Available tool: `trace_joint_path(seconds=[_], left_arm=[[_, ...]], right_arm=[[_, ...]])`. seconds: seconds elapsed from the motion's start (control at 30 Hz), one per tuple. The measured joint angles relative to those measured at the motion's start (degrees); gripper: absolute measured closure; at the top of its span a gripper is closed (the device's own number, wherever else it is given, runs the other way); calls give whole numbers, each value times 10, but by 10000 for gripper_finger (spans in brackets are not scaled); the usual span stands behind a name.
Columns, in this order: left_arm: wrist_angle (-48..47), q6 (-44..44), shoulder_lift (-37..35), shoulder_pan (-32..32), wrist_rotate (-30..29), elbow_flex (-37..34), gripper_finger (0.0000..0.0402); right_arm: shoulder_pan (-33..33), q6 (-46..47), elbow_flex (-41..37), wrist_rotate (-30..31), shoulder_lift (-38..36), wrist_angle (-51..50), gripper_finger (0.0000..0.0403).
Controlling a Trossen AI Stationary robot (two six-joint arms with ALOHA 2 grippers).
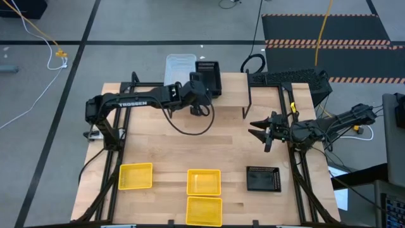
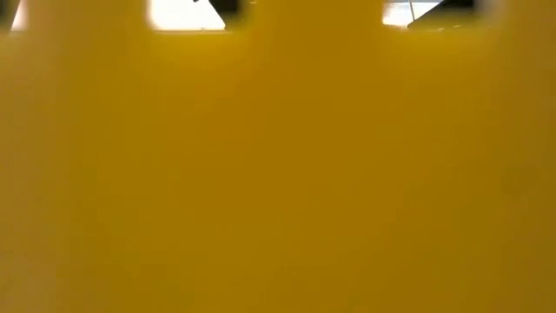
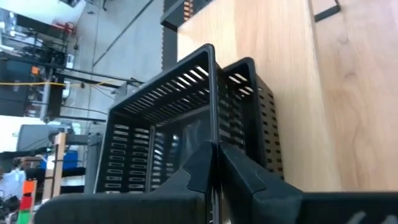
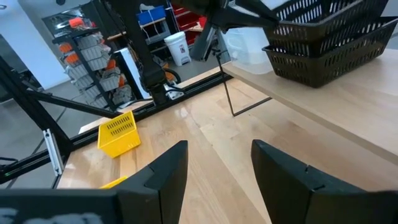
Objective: Stack baskets on shelf by color
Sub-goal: Stack the top black bin on top of the black bin on the shelf, then stack the black bin on top of the black bin on the shelf
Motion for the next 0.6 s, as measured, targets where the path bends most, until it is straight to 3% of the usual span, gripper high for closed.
trace_joint_path(seconds=[0.2, 0.4, 0.6], left_arm=[[7, -16, 0, 0, 16, 0, 360], [9, -25, 0, 0, 58, 0, 326], [9, -49, 0, 0, 58, 0, 296]], right_arm=[[0, 0, 0, 12, 0, 0, 232], [0, 0, 0, 11, 0, -4, 232], [0, 0, 0, 11, 0, -5, 232]])
